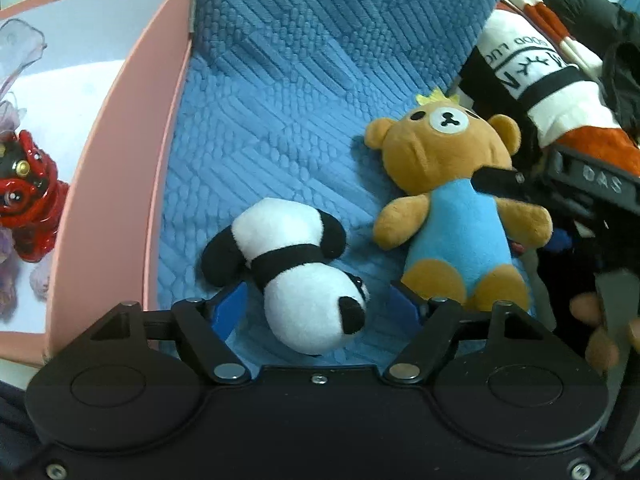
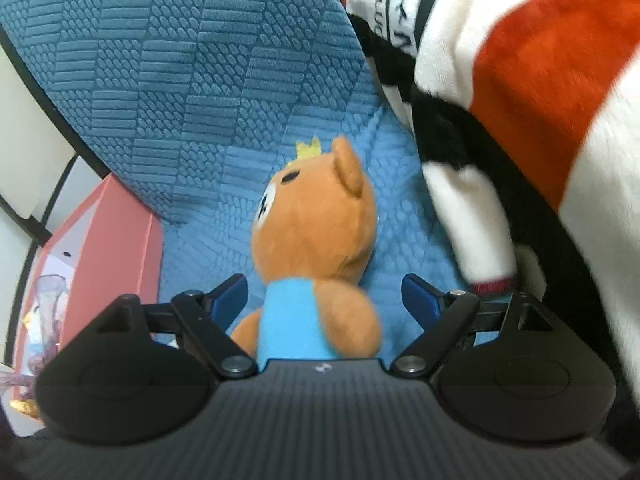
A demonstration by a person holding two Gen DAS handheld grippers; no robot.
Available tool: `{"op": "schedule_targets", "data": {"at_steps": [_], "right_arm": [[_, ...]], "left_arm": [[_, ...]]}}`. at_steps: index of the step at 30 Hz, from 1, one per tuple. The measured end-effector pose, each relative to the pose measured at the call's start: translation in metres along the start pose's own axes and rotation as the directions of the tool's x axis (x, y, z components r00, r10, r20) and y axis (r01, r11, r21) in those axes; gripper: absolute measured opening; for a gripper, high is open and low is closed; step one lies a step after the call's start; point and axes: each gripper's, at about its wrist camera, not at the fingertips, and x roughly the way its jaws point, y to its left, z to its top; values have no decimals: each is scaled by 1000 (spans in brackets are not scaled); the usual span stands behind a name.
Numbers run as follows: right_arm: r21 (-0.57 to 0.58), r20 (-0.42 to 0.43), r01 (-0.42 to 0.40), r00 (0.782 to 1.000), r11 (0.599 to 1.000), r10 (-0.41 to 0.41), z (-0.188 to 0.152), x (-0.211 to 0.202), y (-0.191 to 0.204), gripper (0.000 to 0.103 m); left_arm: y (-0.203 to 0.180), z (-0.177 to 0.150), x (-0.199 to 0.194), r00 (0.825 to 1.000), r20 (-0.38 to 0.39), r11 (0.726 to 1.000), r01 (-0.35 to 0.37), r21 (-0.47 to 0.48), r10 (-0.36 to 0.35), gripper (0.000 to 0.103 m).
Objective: Organize objects
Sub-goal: 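Lift the bear with the right gripper while the left gripper lifts the panda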
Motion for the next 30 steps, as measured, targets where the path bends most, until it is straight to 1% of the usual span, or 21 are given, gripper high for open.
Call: {"op": "schedule_targets", "data": {"at_steps": [2,3,4,5,7,8,10,19,22,24,27,30], "right_arm": [[43,-14,-21,1000,999,21,-4,2,0,84],[64,-23,-22,999,998,23,-5,3,-1,80],[83,-40,-17,999,996,20,-6,7,-1,78],[94,-56,-14,998,995,19,-7,9,-1,73],[119,-94,-30,995,992,42,-7,16,-2,68],[141,-114,-45,992,989,61,-7,18,-4,66],[150,-123,-45,990,988,64,-6,23,-2,65],[64,-133,-24,991,998,32,-2,28,16,62],[26,-135,-14,991,1000,17,1,29,23,58],[-26,-125,-2,992,1000,-1,2,26,29,56],[-67,-119,18,993,998,-25,2,22,29,55],[-101,-119,37,992,994,-48,2,16,27,55]], "left_arm": [[1,-1,2,1000,-4,1000,-2,1,2,69],[1,-2,4,1000,-9,1000,3,-3,-3,66],[1,-3,5,1000,-15,1000,12,-8,-12,65],[0,-4,6,1000,-20,1000,20,-13,-20,64],[0,-6,9,999,-30,999,28,-25,-29,60],[0,-6,11,999,-36,999,29,-33,-30,59],[0,-6,13,999,-35,999,27,-43,-28,55],[1,-7,19,998,-37,995,46,-88,-49,55],[0,-7,19,998,-30,995,45,-89,-48,55],[0,-7,18,999,-24,996,46,-83,-48,53],[1,-8,16,999,-21,995,46,-85,-48,52],[1,-10,11,999,-14,997,30,-75,-31,52]]}}
